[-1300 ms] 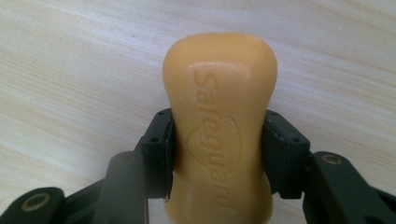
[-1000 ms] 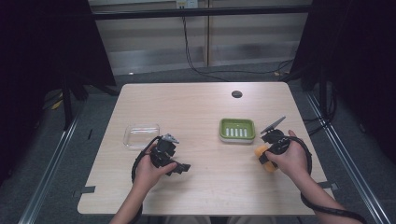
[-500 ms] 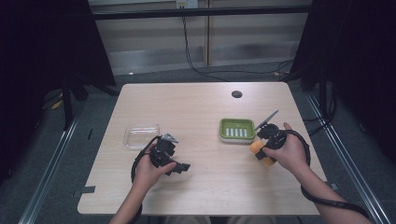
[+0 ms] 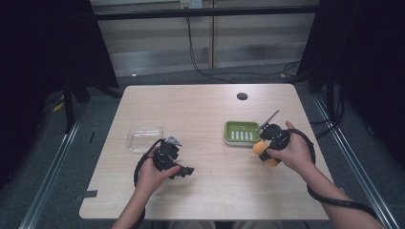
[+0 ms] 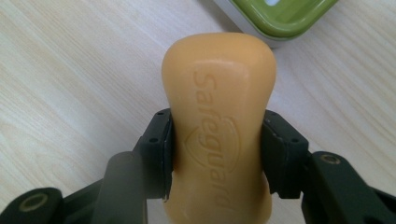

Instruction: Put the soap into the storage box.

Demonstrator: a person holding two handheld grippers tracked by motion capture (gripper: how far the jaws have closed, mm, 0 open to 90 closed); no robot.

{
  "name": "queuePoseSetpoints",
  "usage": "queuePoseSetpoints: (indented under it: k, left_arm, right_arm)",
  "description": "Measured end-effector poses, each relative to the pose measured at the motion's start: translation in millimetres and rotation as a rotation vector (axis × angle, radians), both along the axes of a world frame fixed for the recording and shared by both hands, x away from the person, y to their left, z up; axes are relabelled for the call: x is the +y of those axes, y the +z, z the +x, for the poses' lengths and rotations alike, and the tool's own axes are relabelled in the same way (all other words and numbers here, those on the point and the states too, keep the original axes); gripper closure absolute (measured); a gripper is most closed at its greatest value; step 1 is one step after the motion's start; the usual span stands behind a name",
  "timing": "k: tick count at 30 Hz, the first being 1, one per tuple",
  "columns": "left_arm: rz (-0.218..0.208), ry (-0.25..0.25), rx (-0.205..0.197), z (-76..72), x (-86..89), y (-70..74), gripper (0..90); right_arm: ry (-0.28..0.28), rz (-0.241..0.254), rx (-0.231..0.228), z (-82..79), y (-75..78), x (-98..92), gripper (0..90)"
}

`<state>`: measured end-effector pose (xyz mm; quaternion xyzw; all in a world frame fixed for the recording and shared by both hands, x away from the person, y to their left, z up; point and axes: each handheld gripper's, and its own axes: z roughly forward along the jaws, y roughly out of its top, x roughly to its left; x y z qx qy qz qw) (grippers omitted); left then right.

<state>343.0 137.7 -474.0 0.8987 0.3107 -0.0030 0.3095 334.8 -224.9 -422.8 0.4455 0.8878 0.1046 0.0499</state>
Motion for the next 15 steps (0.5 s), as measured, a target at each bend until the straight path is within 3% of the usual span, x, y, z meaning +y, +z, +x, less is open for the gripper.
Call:
queuePoseSetpoints:
  k: [14, 15]
  left_arm:
    - [0.001, 0.000, 0.002, 0.4, 0.5, -0.1, 7.6]
    - [0.001, 0.000, 0.002, 0.4, 0.5, 0.1, 7.6]
  right_arm:
    - [0.030, 0.014, -0.017, 9.3, 8.2, 4.0, 51.1]
    - [0.057, 0.011, -0.029, 11.3, 7.9, 3.2, 51.1]
